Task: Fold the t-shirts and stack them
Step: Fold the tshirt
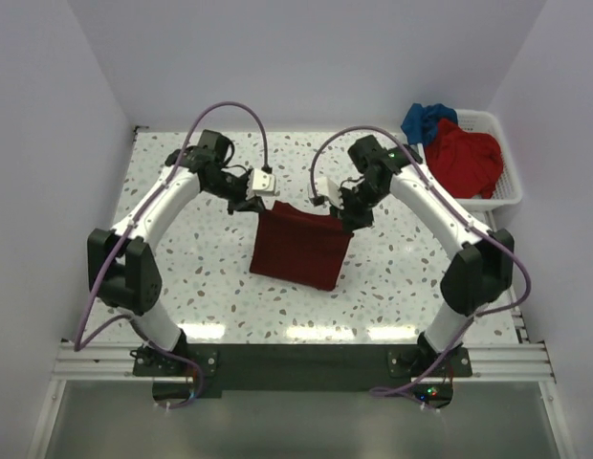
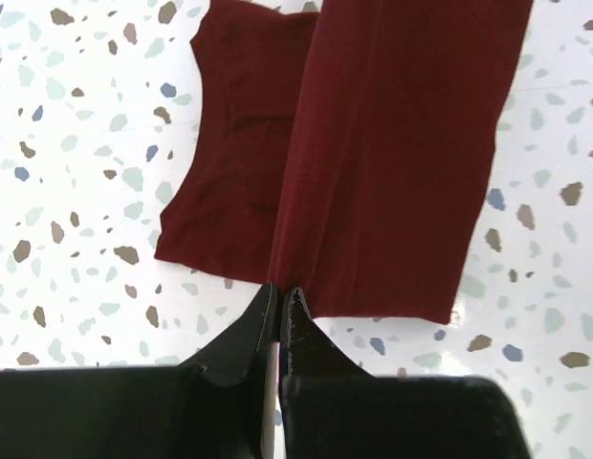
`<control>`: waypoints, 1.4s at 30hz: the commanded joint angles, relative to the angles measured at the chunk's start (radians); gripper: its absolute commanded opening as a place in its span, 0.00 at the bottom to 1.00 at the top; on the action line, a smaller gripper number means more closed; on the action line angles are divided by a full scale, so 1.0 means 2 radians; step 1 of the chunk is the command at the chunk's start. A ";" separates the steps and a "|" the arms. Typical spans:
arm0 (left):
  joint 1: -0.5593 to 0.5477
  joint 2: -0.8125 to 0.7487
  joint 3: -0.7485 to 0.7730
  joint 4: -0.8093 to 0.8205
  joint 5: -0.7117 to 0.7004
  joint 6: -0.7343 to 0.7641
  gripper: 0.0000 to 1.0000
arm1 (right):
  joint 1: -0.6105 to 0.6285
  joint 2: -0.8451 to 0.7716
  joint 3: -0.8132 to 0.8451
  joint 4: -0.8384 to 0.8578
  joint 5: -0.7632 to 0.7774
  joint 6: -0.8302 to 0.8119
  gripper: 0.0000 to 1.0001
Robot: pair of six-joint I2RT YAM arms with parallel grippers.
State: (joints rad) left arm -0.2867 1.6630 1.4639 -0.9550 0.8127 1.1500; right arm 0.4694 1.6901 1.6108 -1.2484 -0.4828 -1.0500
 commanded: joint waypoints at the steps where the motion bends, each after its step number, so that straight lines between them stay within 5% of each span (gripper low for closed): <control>1: 0.011 0.050 0.037 -0.004 0.019 0.032 0.00 | -0.028 0.060 0.060 -0.024 -0.012 -0.048 0.00; 11: 0.015 0.171 0.068 0.112 0.012 -0.038 0.00 | -0.055 0.209 0.112 0.050 0.019 -0.053 0.00; 16: 0.015 0.187 0.024 0.138 -0.010 -0.062 0.00 | -0.054 0.254 0.121 0.077 0.027 -0.024 0.00; 22: 0.007 0.138 -0.083 0.161 0.009 -0.088 0.00 | -0.038 0.235 0.053 0.097 0.025 0.006 0.00; 28: -0.012 0.045 -0.204 0.185 0.021 -0.105 0.00 | -0.002 0.131 -0.089 0.104 -0.003 0.048 0.00; 32: -0.014 -0.003 -0.246 0.172 0.042 -0.099 0.00 | 0.002 0.093 -0.104 0.084 -0.037 0.087 0.02; 33: -0.014 -0.011 -0.248 0.166 0.045 -0.087 0.05 | 0.000 0.093 -0.094 0.059 -0.046 0.095 0.26; 36: -0.013 -0.040 -0.240 0.161 0.050 -0.070 0.36 | -0.024 0.107 -0.035 0.018 -0.104 0.128 0.77; 38: -0.014 -0.059 -0.232 0.182 0.065 -0.062 0.43 | -0.042 0.132 0.010 0.016 -0.137 0.173 0.76; 42: -0.047 -0.059 -0.217 0.234 0.068 -0.050 0.47 | -0.051 0.182 0.055 0.060 -0.179 0.273 0.49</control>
State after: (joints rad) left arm -0.3317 1.5581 0.9806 -0.5865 0.8932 1.0008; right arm 0.3775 1.9850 1.6619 -1.1637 -0.7063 -0.7002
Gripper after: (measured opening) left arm 0.469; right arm 0.561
